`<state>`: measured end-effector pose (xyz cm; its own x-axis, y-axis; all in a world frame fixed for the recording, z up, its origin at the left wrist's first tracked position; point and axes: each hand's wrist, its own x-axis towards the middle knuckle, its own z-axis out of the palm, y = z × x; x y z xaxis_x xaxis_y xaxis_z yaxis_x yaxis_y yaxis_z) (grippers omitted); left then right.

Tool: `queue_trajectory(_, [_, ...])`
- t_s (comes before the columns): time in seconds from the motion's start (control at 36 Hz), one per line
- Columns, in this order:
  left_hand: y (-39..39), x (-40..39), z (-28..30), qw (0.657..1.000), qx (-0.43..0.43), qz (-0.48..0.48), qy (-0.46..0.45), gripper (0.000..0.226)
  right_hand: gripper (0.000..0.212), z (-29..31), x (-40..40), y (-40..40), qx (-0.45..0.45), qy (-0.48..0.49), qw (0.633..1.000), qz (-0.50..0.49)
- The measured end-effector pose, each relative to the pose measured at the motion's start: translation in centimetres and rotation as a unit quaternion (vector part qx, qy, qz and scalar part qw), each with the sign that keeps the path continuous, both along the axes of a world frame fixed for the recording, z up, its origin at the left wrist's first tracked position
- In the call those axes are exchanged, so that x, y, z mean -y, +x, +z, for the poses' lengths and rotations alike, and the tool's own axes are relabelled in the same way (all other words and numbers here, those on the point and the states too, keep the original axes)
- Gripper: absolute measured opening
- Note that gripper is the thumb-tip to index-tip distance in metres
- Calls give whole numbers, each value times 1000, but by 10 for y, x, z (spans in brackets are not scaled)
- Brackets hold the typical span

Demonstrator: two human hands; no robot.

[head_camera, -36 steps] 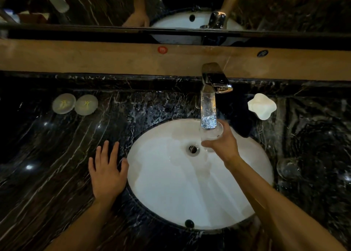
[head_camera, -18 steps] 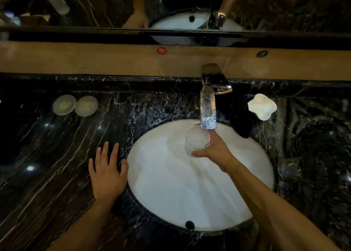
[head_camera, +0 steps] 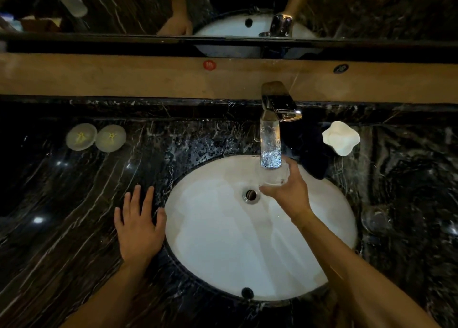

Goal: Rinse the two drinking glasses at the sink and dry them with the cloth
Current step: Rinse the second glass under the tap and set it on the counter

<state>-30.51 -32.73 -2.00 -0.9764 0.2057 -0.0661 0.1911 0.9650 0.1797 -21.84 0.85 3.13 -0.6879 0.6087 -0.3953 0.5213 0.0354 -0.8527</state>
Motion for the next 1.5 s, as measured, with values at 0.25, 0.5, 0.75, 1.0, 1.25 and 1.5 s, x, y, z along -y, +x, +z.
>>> queue_trajectory(0.25, [0,0,2,1000,0,0,13,66,83,-2,-14,16,48,-300,949,84])
queue_trajectory(0.5, [0,1,1,1000,7,-1,3,65,97,-8,3,-1,-23,-263,962,67])
queue_trajectory(0.75, [0,0,1,1000,3,-1,3,64,78,-3,11,-16,-18,74,995,72])
queue_trajectory(1.0, [1,0,-2,1000,3,-1,2,66,81,1,-1,-3,10,61,998,22])
queue_trajectory(1.25, [1,0,0,1000,-1,0,7,65,91,-5,-14,17,21,-309,948,79])
queue_trajectory(1.5, [-1,1,0,1000,2,-1,3,65,89,-2,9,-3,-35,-167,983,63])
